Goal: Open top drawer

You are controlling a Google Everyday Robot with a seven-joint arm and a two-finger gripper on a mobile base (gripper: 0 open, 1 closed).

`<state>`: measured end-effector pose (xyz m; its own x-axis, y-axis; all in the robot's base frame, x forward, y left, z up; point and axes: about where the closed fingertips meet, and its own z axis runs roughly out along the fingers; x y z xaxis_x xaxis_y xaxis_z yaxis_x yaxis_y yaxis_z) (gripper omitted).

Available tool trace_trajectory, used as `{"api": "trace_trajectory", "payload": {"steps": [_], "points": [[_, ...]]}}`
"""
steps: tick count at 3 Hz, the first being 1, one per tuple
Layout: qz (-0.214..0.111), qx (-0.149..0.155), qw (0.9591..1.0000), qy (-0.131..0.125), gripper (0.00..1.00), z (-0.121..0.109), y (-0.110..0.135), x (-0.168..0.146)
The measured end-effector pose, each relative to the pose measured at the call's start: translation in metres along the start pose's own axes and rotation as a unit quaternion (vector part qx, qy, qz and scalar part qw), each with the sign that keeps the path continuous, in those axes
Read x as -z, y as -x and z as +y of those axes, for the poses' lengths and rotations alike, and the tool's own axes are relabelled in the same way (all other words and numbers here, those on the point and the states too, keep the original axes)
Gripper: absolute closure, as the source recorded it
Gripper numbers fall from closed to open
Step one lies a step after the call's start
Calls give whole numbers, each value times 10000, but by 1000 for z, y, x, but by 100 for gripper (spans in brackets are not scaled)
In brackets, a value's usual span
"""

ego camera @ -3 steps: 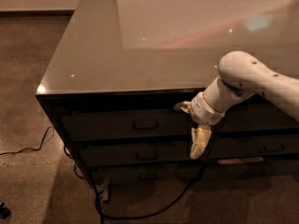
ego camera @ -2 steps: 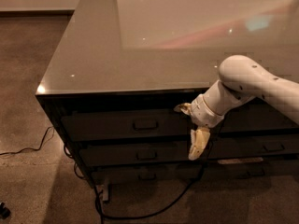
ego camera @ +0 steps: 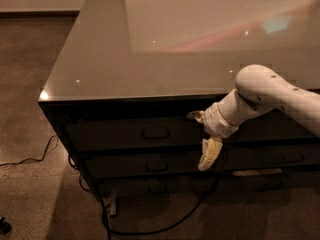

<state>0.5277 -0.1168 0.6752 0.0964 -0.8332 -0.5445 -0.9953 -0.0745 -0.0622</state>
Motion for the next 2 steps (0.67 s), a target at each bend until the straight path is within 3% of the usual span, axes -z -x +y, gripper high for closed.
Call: {"api": "trace_trajectory", "payload": {"steps": [2], "points": [[-14,111,9996,-259,0,-16,6,-4]]}}
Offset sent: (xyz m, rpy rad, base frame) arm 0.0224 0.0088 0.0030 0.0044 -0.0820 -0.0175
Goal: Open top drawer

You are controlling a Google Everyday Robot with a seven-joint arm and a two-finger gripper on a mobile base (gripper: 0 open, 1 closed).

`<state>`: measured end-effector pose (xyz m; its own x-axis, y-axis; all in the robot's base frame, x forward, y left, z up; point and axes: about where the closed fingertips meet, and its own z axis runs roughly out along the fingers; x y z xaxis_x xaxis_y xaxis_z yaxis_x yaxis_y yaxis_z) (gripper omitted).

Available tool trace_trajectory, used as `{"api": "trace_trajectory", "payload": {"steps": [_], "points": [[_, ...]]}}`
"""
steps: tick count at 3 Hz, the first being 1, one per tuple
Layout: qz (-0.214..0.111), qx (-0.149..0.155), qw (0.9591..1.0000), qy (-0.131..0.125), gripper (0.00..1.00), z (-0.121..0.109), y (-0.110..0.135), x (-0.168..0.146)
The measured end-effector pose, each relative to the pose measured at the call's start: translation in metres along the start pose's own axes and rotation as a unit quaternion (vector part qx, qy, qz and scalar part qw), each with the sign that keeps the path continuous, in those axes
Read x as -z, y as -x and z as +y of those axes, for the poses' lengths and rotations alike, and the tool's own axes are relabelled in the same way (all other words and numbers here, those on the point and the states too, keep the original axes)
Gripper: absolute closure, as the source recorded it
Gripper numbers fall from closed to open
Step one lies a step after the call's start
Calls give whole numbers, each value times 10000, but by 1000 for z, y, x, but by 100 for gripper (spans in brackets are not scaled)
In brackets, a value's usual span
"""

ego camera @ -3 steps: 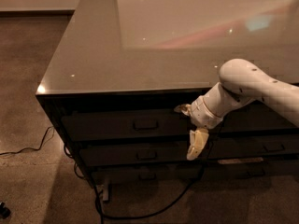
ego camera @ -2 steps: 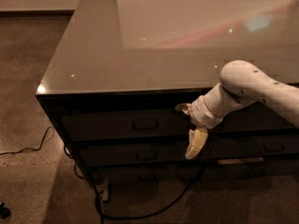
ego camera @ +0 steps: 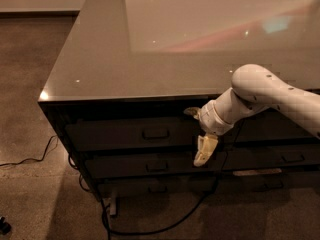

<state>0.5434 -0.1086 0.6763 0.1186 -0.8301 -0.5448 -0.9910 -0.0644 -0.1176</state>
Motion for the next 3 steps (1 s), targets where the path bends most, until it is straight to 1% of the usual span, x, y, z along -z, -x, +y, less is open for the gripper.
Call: {"api": "trace_trajectory", "payload": {"steps": [3], "points": [[-105,110,9995,274,0,-2,6,-40]]}}
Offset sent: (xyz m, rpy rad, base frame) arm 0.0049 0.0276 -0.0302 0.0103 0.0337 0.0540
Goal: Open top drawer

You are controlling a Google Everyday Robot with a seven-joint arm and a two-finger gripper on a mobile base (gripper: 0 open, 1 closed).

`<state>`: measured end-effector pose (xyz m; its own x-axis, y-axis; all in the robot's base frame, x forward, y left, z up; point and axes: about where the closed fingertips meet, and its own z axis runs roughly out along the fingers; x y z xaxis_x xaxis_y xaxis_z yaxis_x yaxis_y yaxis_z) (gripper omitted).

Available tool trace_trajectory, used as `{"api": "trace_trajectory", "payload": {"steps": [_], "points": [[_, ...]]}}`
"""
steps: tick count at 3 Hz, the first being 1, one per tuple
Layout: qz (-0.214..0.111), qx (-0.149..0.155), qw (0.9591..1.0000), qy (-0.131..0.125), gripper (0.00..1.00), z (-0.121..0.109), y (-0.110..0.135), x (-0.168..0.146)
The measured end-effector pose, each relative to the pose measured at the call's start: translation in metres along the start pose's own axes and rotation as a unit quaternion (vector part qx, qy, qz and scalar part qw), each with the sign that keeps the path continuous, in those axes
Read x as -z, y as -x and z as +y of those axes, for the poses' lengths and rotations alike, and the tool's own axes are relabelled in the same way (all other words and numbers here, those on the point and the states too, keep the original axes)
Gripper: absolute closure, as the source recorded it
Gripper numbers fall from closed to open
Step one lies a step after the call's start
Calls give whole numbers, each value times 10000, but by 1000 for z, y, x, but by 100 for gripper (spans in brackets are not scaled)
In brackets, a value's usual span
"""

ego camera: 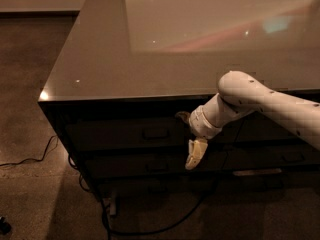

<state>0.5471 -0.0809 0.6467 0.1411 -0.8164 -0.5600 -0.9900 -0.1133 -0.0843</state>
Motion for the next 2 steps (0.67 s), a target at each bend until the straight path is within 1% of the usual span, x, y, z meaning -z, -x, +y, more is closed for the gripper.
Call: {"api": "trace_trajectory", "payload": {"steps": [1,2], "points": [[1,14,10000,26,19,0,0,-3],[16,6,10000,63,42,1,0,-2]]}}
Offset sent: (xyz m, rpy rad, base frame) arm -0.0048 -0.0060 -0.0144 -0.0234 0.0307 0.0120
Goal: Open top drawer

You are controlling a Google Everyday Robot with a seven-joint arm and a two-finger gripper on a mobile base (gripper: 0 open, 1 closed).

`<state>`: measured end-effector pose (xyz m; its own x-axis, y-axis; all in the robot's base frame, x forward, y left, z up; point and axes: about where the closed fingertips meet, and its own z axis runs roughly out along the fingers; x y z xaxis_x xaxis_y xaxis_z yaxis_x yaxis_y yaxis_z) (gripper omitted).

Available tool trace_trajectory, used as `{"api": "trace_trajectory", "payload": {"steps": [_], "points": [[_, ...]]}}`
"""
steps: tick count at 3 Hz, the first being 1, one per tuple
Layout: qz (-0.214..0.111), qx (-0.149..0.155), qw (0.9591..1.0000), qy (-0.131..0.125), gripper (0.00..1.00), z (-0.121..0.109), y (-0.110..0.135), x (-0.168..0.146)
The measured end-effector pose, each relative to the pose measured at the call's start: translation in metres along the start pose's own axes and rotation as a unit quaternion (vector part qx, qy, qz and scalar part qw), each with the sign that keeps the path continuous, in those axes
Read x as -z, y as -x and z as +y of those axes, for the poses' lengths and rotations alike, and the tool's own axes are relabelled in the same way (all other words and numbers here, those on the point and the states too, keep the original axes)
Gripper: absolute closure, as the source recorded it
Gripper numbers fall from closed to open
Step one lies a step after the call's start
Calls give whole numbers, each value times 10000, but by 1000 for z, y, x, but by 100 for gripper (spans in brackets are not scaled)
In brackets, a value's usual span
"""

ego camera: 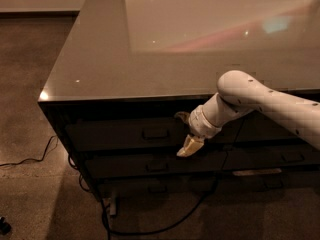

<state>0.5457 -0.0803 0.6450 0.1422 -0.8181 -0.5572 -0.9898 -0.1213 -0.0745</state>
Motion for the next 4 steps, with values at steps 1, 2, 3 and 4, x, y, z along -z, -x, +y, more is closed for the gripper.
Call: {"api": "trace_trajectory", "payload": {"steps": [1,2,3,4], "points": [[0,0,10000,0,65,0,3,4],[0,0,10000,0,88,-1,6,9],[0,0,10000,0,100,-1,11,16],[-1,1,10000,1,100,-2,15,22]]}}
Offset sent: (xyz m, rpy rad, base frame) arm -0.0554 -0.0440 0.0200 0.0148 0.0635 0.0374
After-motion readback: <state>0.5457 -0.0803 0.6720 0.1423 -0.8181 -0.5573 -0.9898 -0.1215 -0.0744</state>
